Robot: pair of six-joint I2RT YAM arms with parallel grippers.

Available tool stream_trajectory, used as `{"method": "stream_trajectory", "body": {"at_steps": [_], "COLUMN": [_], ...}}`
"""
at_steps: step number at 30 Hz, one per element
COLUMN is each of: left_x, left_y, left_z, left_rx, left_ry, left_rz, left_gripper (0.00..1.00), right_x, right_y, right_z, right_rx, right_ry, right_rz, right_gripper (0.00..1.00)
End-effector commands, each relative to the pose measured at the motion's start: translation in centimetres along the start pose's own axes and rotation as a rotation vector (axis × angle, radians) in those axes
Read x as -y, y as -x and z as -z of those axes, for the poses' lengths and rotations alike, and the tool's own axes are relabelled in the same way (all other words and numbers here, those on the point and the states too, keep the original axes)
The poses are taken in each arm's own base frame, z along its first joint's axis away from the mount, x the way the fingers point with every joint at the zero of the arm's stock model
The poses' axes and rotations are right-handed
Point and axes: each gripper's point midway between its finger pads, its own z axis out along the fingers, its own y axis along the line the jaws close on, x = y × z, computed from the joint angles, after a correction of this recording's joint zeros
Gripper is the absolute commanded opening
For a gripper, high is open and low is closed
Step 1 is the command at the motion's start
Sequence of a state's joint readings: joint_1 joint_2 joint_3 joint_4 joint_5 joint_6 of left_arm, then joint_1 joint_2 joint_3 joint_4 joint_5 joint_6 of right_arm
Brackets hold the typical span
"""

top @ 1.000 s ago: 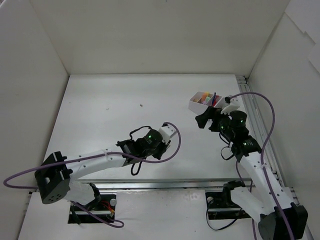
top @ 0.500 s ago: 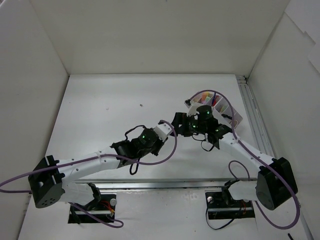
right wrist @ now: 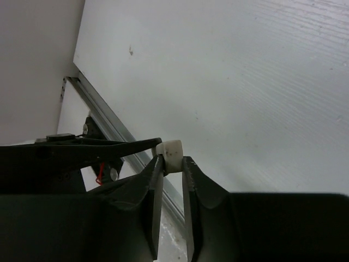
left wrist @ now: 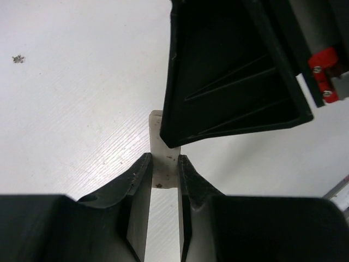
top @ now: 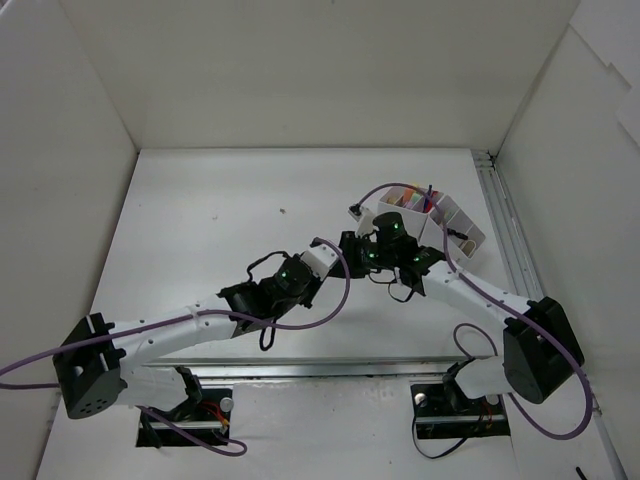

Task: Sort the stationery into containers
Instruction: Place the stationery in the storage box.

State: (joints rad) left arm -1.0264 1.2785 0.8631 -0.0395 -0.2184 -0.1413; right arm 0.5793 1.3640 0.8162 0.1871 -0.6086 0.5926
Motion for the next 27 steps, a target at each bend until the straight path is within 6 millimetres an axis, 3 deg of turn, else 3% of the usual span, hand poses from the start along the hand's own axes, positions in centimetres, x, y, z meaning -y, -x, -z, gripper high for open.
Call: {"method": "stream_trajectory", "body": {"at_steps": [1,4,6,9,10,11,13,15,16,20,21,22,23,25,26,27], "left_x": [-0.7,-0.7,-0.8,-1.3,-1.4,-1.6,-2.5,-3.8,-5.1,-8.7,-10.8,-11.9,-12.9,-15.6,-16.2,-17.4], "left_y": [4.1,4.3,4.3,4.3,4.3,4.4,4.3,4.2,4.4,2.8,2.1,1.4,0.8,-0.3,-0.9,-1.5], "left_z": [1.0,1.0,1.1,1.2,1.3,1.5,1.8,2.3,2.8,4.1,4.5,5.3,5.7,6.6,7.4,8.0], "left_rx": [0.142,0.15,0.153,0.153,0.154,0.156,0.16,0.165,0.18,0.169,0.161,0.148,0.14,0.12,0.101,0.091], "left_ry": [0.021,0.016,0.024,0.05,0.059,0.066,0.097,0.13,0.154,0.234,0.28,0.309,0.333,0.378,0.389,0.402], "left_rz": [0.044,0.043,0.048,0.059,0.065,0.07,0.093,0.125,0.167,0.319,0.368,0.413,0.482,0.572,0.612,0.652], "left_gripper": [0.0,0.0,0.0,0.16,0.25,0.5,0.6,0.99,1.0,0.99,1.0,1.0,0.99,0.99,1.0,0.99], "right_x": [-3.2,-3.7,-3.9,-3.8,-3.8,-3.9,-2.2,-0.5,0.9,5.3,6.2,8.4,8.3,11.5,11.0,11.9], "right_y": [3.2,4.0,4.7,5.9,6.2,7.1,8.0,10.4,12.4,16.5,17.4,18.3,20.0,21.8,23.8,24.6], "right_z": [0.0,0.1,0.4,0.7,0.9,1.3,1.8,3.2,4.3,7.1,7.8,8.5,9.2,10.5,11.4,12.0], "right_rx": [0.091,0.129,0.155,0.201,0.213,0.237,0.258,0.316,0.373,0.476,0.497,0.508,0.542,0.56,0.598,0.603], "right_ry": [0.091,0.105,0.1,0.064,0.051,0.033,-0.072,-0.154,-0.216,-0.431,-0.477,-0.563,-0.589,-0.735,-0.764,-0.823], "right_rz": [0.071,0.097,0.116,0.162,0.171,0.185,0.202,0.194,0.193,0.192,0.197,0.208,0.223,0.241,0.258,0.262], "right_gripper": [0.12,0.0,0.0,0.0,0.0,0.0,0.0,0.0,0.0,0.0,0.0,0.0,0.0,0.0,0.0,0.0]}}
